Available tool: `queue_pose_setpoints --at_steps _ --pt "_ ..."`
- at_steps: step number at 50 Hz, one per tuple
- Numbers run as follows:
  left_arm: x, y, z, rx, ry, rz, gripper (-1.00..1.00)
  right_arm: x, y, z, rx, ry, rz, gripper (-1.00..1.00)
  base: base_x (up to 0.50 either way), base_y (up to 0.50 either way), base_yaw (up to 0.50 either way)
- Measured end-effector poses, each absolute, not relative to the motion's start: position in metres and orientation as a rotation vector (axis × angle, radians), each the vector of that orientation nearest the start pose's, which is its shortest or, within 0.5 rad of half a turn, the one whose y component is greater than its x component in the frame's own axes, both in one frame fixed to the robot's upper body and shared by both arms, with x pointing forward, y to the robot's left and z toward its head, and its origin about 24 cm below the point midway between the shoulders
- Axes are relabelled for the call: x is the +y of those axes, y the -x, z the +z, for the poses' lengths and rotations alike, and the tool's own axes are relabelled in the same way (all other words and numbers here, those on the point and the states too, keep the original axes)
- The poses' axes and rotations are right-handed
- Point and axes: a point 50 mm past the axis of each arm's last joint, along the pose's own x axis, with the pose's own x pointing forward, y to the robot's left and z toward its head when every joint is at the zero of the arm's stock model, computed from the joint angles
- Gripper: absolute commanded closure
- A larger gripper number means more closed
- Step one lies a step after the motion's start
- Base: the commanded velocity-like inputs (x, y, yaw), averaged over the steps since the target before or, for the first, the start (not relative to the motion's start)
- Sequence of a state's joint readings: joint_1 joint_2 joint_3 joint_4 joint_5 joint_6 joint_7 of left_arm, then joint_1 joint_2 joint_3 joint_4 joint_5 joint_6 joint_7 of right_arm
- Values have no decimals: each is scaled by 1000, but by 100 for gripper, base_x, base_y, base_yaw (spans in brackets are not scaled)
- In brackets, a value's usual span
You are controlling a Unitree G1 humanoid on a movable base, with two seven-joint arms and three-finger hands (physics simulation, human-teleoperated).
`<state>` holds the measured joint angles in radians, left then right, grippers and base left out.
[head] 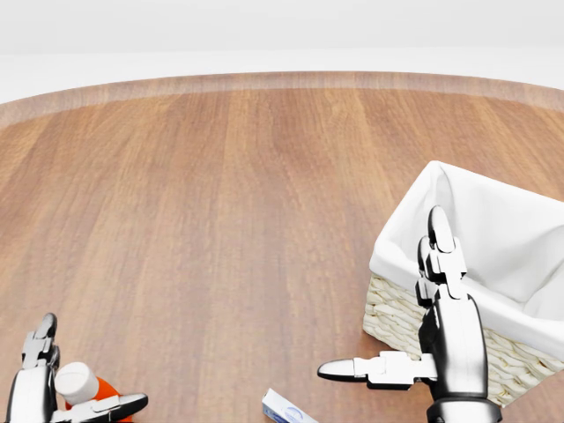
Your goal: Pick up the ketchup, and put it in the basket.
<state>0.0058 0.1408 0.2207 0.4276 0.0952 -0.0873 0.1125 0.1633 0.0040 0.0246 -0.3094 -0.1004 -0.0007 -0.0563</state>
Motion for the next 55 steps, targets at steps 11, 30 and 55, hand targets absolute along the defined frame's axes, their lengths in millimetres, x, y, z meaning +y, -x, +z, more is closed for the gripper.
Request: queue_pose_setpoints --at_steps 11,30,55 --pt "241 -223 -40 348 -243 321 91 -155 -221 77 -157 94 -84 -100 0 0 0" --pt "225 -229 -19 245 -260 237 94 -154 -221 77 -157 97 -82 -100 0 0 0" --pt "155 -244 79 -110 -215 65 93 -154 -219 77 -158 98 -77 -100 0 0 0"
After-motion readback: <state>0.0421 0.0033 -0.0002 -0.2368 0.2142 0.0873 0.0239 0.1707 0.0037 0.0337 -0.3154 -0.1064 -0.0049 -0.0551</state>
